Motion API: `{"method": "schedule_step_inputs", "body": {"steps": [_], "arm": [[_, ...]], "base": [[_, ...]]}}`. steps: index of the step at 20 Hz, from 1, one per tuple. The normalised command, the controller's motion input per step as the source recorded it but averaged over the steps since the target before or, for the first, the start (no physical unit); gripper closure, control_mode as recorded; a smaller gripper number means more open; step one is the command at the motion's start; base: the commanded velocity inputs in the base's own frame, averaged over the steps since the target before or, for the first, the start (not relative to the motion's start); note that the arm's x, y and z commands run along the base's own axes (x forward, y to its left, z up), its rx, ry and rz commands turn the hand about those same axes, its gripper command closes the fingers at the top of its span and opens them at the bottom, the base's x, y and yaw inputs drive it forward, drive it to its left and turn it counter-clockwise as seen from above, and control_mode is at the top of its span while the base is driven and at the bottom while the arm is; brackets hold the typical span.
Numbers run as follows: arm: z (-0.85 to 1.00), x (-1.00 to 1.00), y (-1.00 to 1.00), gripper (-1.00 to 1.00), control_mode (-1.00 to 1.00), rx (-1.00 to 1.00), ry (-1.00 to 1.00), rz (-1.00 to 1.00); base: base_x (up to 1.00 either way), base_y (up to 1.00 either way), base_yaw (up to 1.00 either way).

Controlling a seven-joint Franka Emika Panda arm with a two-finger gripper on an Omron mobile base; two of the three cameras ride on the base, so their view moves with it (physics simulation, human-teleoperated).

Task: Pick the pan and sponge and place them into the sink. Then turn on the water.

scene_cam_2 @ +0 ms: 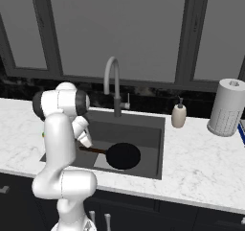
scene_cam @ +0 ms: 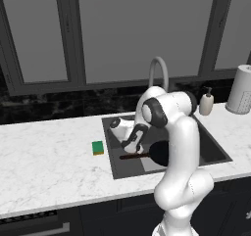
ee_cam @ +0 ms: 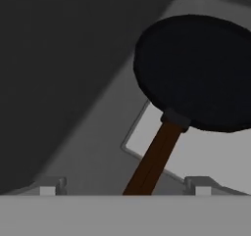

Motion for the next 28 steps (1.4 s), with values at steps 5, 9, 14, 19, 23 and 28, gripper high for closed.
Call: {"method": "schedule_step_inputs", "body": {"steps": [5, 9, 14, 19, 23, 28], "arm": [[0.44, -0.99, 0.09, -1.0, -1.0, 0.0, -0.54, -0.06], [0.36, -1.0, 0.13, -1.0, -1.0, 0.01, -0.6, 0.0], [0.59, -1.0, 0.19, -1.0, -1.0, 0.05, -0.52, 0.0], [0.7, -1.0, 0.18, -1.0, -1.0, 0.09, -0.37, 0.0], [0.72, -0.98, 0.11, -1.0, -1.0, 0.1, -0.24, 0.0], [0.73, -0.77, 0.02, -1.0, -1.0, 0.2, 0.01, 0.05]], "base": [[0.0, 0.0, 0.0], [0.0, 0.0, 0.0], [0.0, 0.0, 0.0], [0.0, 0.0, 0.0], [0.0, 0.0, 0.0], [0.0, 0.0, 0.0]]}}
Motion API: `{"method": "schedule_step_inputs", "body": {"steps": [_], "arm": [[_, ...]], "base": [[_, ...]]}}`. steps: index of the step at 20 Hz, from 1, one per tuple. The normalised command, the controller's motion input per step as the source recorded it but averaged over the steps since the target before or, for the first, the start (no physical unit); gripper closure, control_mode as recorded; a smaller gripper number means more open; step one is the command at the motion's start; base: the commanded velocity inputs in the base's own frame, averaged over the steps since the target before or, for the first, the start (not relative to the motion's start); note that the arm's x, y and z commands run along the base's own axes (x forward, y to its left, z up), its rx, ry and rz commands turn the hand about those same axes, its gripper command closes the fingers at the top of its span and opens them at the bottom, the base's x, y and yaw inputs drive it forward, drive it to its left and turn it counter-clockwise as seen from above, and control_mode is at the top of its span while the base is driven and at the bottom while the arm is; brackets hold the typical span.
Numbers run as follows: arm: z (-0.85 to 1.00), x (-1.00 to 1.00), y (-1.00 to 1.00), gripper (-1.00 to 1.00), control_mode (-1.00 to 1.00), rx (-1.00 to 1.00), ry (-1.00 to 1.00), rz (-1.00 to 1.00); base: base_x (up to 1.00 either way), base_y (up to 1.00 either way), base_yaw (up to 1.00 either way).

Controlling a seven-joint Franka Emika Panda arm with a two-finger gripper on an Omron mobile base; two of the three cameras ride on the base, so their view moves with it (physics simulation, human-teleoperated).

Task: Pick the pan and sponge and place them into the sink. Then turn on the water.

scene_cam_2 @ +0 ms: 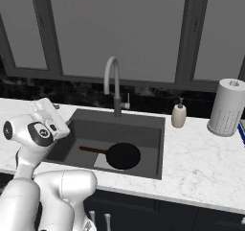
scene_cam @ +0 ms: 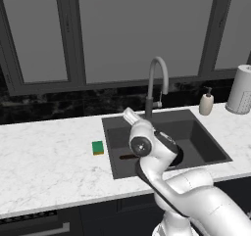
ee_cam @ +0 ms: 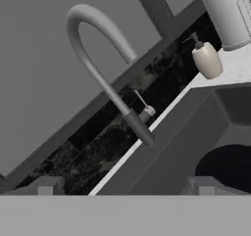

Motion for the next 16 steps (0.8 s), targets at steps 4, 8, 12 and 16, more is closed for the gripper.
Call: {"method": "schedule_step_inputs", "body": {"steps": [4, 8, 12, 16], "arm": [[0.58, -0.6, 0.0, -1.0, -1.0, 0.23, 0.21, 0.07], [0.29, -0.43, 0.05, -1.0, -1.0, 0.16, 0.3, 0.06], [0.02, -0.13, 0.3, -1.0, -1.0, 0.01, 0.4, 0.11], [0.0, -0.06, 0.32, -1.0, -1.0, -0.01, 0.44, 0.15]], "base": [[0.0, 0.0, 0.0], [0.0, 0.0, 0.0], [0.0, 0.0, 0.0], [0.0, 0.0, 0.0]]}}
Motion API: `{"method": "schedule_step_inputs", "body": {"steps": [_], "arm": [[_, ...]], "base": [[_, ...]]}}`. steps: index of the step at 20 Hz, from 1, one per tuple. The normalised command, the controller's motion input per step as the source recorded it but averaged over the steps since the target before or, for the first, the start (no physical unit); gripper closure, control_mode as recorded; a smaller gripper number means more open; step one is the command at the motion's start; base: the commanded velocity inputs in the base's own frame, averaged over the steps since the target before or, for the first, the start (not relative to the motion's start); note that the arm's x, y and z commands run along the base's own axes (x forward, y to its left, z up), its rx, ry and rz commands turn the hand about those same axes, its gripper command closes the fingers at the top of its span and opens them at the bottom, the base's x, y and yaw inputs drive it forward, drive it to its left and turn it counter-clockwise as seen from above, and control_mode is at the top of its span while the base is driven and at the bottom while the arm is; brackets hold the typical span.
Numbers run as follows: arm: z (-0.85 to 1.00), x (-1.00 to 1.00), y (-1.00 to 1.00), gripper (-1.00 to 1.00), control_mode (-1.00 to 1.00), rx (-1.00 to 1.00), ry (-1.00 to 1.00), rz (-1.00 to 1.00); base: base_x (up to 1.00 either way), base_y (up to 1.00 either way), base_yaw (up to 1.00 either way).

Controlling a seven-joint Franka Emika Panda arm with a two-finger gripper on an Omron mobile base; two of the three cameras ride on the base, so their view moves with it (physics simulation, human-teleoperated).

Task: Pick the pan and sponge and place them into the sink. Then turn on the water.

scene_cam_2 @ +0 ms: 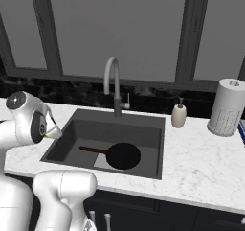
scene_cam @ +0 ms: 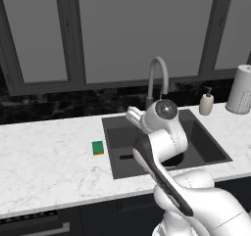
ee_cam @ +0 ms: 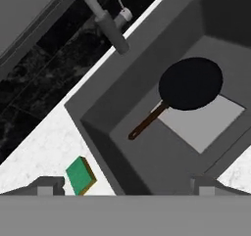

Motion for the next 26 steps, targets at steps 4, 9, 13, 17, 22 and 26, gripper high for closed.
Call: {"method": "schedule_step_inputs", "body": {"steps": [4, 9, 13, 17, 22, 26], "arm": [[0.0, 0.0, 0.37, -1.0, -1.0, -0.02, 0.39, 0.25], [-0.12, 0.0, 0.51, -1.0, -1.0, -0.04, 0.16, 0.27], [-0.37, 0.07, 0.51, -1.0, -1.0, -0.09, 0.1, 0.14], [-0.48, 0.15, 0.45, -1.0, -1.0, -0.13, 0.05, 0.12], [-0.31, 0.29, 0.24, -1.0, -1.0, -0.04, 0.01, 0.13], [-0.22, 0.31, 0.17, -1.0, -1.0, -0.01, 0.0, 0.1]], "base": [[0.0, 0.0, 0.0], [0.0, 0.0, 0.0], [0.0, 0.0, 0.0], [0.0, 0.0, 0.0], [0.0, 0.0, 0.0], [0.0, 0.0, 0.0]]}}
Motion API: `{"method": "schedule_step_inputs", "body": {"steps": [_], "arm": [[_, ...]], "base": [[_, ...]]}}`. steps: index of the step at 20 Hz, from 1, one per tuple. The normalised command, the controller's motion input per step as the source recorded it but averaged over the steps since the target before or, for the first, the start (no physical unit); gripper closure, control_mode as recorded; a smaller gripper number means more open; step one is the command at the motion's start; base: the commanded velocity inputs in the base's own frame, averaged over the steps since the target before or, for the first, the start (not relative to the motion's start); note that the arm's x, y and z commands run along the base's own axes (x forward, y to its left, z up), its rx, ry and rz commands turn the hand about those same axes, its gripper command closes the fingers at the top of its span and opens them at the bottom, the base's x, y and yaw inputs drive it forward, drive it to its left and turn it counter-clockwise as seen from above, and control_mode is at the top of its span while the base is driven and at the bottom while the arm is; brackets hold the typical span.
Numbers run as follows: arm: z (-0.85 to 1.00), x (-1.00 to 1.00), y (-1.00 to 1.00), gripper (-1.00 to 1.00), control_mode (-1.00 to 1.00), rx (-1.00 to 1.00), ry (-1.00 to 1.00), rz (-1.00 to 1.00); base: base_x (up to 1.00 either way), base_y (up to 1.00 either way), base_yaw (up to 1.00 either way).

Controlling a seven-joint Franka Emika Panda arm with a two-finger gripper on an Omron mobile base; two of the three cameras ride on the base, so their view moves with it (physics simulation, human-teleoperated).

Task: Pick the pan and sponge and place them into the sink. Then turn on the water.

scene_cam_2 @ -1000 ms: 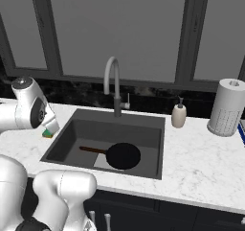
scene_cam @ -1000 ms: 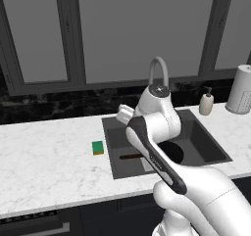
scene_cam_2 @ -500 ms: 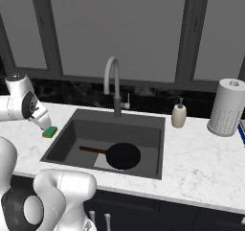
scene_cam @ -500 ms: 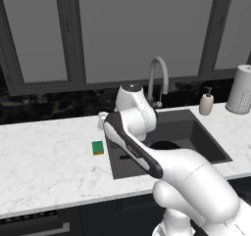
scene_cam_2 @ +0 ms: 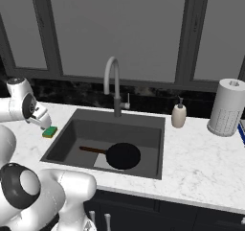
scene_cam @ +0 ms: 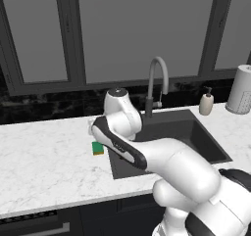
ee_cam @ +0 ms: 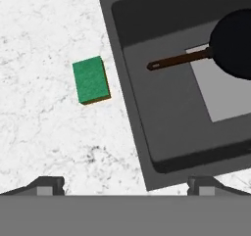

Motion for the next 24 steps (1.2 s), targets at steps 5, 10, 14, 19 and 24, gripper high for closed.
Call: {"method": "schedule_step_inputs", "body": {"steps": [5, 10, 14, 19, 24], "arm": [[-0.24, 0.31, 0.13, -1.0, -1.0, 0.0, 0.0, 0.05], [-0.23, 0.32, 0.06, -1.0, -1.0, 0.0, 0.0, 0.02], [-0.23, 0.27, 0.09, -1.0, -1.0, -0.01, 0.0, 0.0], [-0.31, 0.26, 0.18, -1.0, -1.0, -0.07, 0.0, 0.01], [-0.34, 0.2, 0.15, -1.0, -1.0, -0.07, 0.0, 0.01]], "base": [[0.0, 0.0, 0.0], [0.0, 0.0, 0.0], [0.0, 0.0, 0.0], [0.0, 0.0, 0.0], [0.0, 0.0, 0.0]]}}
